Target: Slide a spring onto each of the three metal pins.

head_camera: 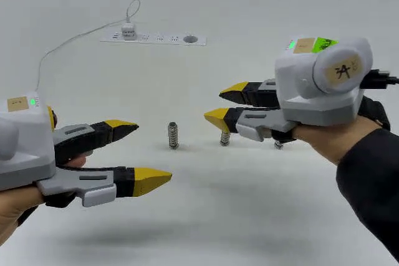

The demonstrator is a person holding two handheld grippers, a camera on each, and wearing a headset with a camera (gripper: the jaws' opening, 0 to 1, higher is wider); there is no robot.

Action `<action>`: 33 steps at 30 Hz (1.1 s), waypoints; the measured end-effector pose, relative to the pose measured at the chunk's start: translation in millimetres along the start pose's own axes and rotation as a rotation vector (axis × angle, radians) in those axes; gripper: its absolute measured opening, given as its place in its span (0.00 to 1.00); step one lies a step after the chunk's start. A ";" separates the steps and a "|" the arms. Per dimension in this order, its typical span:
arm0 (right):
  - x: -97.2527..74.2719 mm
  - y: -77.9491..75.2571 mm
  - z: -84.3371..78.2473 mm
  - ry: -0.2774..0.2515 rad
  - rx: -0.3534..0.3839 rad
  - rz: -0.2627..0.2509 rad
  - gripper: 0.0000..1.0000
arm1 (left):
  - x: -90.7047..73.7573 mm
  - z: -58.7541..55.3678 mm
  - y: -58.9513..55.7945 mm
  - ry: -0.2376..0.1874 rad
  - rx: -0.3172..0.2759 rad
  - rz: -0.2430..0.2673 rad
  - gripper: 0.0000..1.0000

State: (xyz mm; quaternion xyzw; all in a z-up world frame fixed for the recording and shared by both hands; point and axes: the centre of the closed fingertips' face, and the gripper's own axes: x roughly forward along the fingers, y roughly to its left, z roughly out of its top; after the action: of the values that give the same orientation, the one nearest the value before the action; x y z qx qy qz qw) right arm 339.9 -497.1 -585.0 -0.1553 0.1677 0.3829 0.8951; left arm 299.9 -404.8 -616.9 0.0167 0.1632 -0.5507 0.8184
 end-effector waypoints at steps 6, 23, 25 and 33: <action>-20.7 -13.5 -7.9 -0.008 0.011 -0.036 0.30 | 0.3 0.0 -0.4 0.001 -0.003 0.000 0.71; -66.0 -44.0 -44.6 -0.004 0.041 -0.116 0.40 | -1.8 -1.3 -0.5 0.015 0.002 0.014 0.73; -69.8 -44.8 -50.5 -0.001 0.046 -0.117 0.42 | -1.7 -1.9 -0.3 0.016 0.000 0.016 0.73; -79.1 -42.2 -72.5 0.018 0.060 -0.105 0.48 | -0.2 -5.6 -0.7 0.024 -0.002 0.017 0.73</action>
State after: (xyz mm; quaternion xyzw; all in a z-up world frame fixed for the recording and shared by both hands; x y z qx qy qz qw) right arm 306.4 -604.5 -610.5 -0.1403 0.1785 0.3291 0.9166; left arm 297.8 -403.7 -622.0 0.0240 0.1736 -0.5432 0.8211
